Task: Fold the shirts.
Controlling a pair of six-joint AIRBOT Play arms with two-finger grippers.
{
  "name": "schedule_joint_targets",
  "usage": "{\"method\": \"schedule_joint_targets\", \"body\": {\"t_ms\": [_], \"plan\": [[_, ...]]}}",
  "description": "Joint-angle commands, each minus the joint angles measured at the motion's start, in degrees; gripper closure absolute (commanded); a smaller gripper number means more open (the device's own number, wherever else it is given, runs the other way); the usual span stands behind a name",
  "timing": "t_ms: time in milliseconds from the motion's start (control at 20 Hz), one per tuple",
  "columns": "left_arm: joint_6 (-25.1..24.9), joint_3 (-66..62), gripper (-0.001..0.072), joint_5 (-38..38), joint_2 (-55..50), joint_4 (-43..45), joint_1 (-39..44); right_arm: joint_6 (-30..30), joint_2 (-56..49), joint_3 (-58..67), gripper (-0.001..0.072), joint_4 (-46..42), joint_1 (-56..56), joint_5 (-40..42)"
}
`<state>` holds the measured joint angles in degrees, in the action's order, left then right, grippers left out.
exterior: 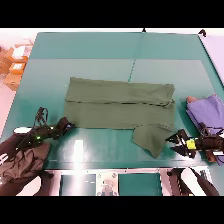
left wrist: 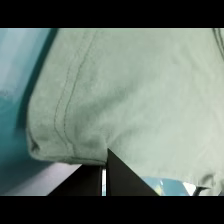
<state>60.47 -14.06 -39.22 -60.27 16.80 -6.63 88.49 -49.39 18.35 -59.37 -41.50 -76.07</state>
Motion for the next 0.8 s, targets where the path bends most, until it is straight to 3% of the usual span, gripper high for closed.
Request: {"method": "schedule_joint_targets", "body": {"t_ms": [0, 200, 400, 450, 500, 600, 650, 750], "plan": [[-0.98, -0.22, 0.068, -2.21, -0.04, 1.07, -1.09, -3.82, -0.5, -3.52, 0.0194, 10.51, 1.2, 5.51], [-1.03, -0.22, 0.068, -2.49, -0.04, 1.07, -1.09, -7.15, -4.39, -4.48, 0.0195, 15.26, 6.71, 15.26], [-1.64, -0.24, 0.068, -4.52, -0.04, 1.05, -1.09, -9.7, -6.49, -4.46, 0.0205, 20.83, 11.96, 14.34], [-2.05, -0.37, 0.068, -5.22, -0.04, 1.11, -1.09, -10.19, -6.49, -4.46, 0.0344, 20.76, 12.46, 13.11], [-2.36, -0.63, 0.0681, -5.95, -0.04, 1.09, -1.09, -11.21, -6.38, -4.44, 0.0571, 20.65, 12.44, 11.58], [-2.45, -1.57, 0.0681, -7.54, -0.04, 1.33, -1.09, -11.15, -6.29, -3.8, 0.0626, 19.67, 12.44, 8.83], [-2.45, -2.34, 0.0681, -8.7, -0.04, 1.49, -1.09, -10.91, -6.27, -3.1, 0.0688, 18.75, 12.44, 7.63], [-1.62, -4.39, 0.0681, -10.93, -0.04, 4.22, -1.09, -8.2, -5.99, -1.01, 0.0689, 15.17, 12.44, 5.35]]}}
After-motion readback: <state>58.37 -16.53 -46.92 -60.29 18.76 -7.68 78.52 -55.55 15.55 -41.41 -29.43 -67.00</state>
